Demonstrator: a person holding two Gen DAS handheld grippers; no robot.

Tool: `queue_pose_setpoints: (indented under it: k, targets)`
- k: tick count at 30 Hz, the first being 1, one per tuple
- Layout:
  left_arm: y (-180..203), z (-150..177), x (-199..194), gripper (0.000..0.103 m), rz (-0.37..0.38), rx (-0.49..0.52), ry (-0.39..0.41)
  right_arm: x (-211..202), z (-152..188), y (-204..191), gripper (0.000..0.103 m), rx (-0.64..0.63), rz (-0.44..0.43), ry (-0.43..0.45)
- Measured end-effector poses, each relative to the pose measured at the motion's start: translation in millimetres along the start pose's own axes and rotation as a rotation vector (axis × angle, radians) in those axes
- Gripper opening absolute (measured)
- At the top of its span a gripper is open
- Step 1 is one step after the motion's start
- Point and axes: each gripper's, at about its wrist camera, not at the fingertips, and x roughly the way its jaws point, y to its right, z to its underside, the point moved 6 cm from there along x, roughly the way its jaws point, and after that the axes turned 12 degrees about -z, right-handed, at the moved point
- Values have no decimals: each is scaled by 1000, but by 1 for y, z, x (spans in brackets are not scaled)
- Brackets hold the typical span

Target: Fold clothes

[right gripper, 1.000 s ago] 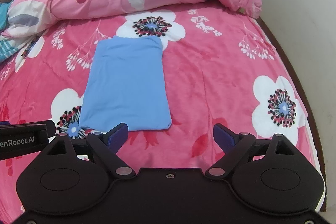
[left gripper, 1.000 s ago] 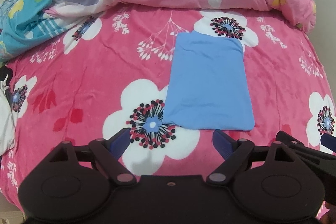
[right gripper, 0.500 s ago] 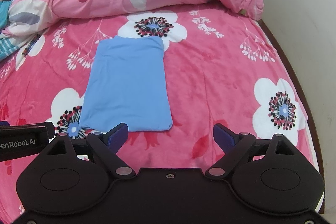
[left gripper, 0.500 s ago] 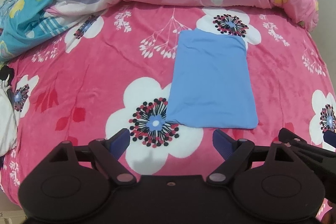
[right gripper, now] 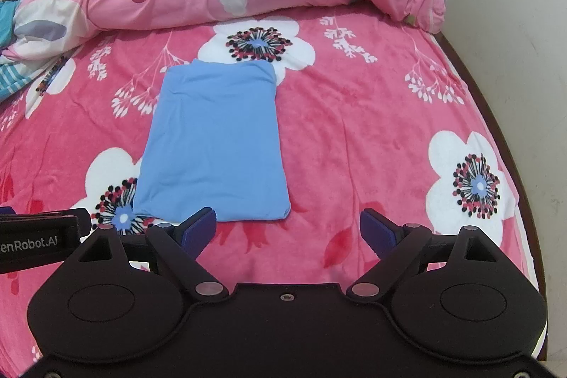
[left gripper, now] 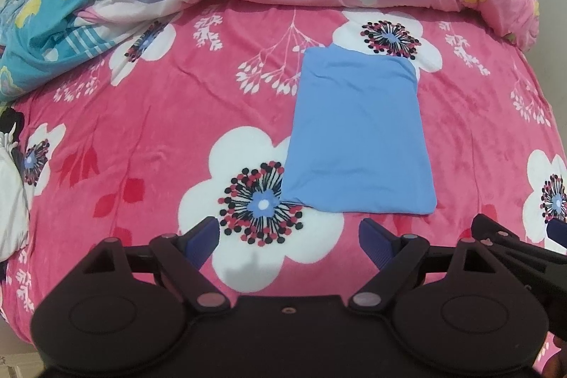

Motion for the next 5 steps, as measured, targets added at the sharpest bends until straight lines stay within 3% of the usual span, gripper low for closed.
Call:
queue_pose_setpoints:
  k: [5]
  targets:
    - [-1,0,0,85,-3,-4,-4,1,0,-1,89,4,3,-1]
